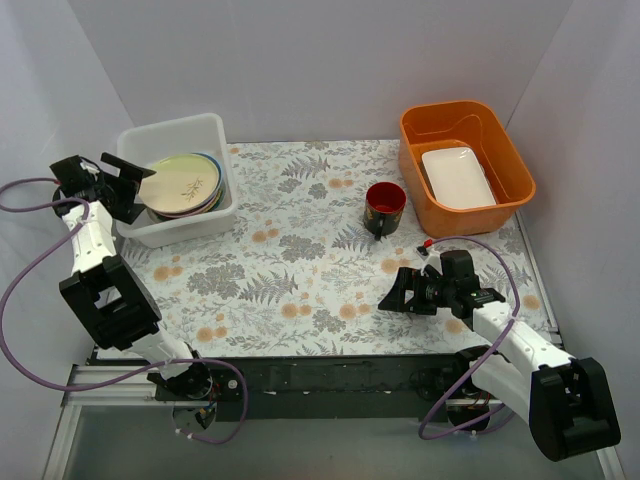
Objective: Place the plates into the plastic bin on the countertop
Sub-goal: Place the plate in the plastic bin, then reset both arms
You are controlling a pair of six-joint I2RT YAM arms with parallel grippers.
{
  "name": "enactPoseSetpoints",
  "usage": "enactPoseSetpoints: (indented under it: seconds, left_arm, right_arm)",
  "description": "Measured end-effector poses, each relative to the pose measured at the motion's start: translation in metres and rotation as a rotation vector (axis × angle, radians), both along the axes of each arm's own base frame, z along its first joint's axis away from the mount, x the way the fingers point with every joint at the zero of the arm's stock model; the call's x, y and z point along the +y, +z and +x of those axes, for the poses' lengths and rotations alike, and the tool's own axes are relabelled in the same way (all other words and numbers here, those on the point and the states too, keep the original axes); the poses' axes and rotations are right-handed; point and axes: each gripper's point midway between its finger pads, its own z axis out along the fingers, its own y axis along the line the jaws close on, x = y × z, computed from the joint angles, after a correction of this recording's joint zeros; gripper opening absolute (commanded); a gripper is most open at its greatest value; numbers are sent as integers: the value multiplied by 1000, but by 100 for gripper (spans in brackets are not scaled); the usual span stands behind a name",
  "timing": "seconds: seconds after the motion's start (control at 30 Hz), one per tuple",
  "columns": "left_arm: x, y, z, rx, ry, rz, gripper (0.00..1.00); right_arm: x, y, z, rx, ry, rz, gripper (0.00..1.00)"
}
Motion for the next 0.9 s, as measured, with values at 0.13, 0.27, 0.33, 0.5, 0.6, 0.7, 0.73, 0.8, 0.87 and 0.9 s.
enactPoseSetpoints:
  seconds: [0.13, 0.27, 0.33, 0.5, 0.6, 0.7, 0.73, 0.8, 0.87, 0.9]
  left_arm:
    - [8, 12, -3, 28, 3, 68, 98]
    - [13, 5, -11, 83, 13, 111, 98]
    - [14, 0, -16, 114, 16, 115, 98]
    - [13, -3, -20, 134, 11, 122, 98]
    - [10, -4, -19, 134, -6, 135, 98]
    - [-6, -3, -14, 132, -56, 174, 98]
    - [-14, -2, -12, 129, -79, 187, 98]
    - [-39, 3, -7, 114, -143, 219, 98]
    - [-64, 12, -5, 88, -205, 248, 98]
    - [-78, 18, -5, 71, -237, 260, 98]
  right_arm:
    - [-1, 1, 0, -7, -3, -1, 98]
    - [-1, 2, 0, -7, -6, -1, 98]
    - [-1, 2, 1, -13, -11, -4, 98]
    - [-2, 3, 2, -18, -14, -4, 98]
    - [-2, 3, 2, -18, -15, -4, 98]
    - [-2, 3, 2, -15, -19, -3, 98]
    - [-2, 3, 2, -15, -20, -4, 98]
    - [-2, 3, 2, -13, -23, -5, 98]
    - [-3, 2, 1, -8, -26, -10, 98]
    - [-4, 2, 0, -6, -27, -13, 98]
